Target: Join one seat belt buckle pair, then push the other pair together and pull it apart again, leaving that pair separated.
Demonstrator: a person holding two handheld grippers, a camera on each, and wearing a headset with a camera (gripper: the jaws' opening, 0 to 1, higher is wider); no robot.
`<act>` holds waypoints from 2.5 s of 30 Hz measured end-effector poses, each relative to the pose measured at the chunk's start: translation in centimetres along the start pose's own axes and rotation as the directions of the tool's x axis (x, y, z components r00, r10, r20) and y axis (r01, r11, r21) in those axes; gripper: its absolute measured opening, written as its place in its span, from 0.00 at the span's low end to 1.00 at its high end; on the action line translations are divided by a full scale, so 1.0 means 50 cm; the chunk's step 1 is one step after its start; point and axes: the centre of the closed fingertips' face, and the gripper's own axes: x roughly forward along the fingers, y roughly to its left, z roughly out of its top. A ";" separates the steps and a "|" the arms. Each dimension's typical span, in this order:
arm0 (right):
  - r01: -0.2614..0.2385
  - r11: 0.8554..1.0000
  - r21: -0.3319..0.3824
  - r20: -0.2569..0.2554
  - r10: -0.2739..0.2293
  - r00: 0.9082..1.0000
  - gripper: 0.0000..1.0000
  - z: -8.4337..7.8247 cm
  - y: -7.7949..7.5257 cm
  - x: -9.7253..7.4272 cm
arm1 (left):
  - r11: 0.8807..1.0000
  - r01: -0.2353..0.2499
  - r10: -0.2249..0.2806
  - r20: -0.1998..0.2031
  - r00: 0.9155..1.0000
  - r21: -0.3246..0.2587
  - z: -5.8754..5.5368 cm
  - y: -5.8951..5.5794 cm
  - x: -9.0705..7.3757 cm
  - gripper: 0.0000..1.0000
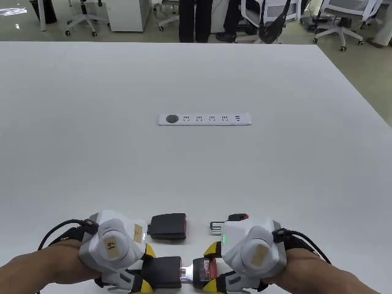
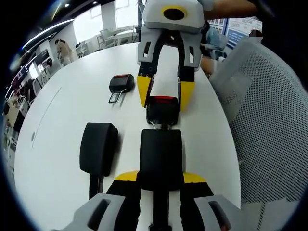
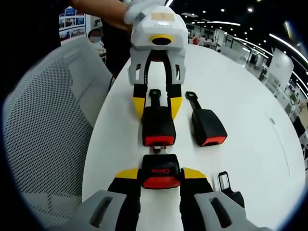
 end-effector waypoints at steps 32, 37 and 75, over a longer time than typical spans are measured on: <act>-0.007 0.999 0.034 0.022 0.006 1.000 0.26 0.025 -0.002 0.029 | 1.000 -0.004 0.004 -0.010 1.000 -0.007 0.003 -0.003 0.001 0.31; -0.001 1.000 0.015 0.035 0.000 0.999 0.26 0.026 0.000 0.025 | 1.000 0.001 -0.001 -0.015 1.000 0.003 -0.001 -0.004 0.002 0.31; 0.003 0.997 -0.073 0.035 0.000 0.999 0.30 0.022 0.008 0.022 | 1.000 0.000 0.000 -0.029 1.000 0.006 -0.004 -0.007 -0.006 0.33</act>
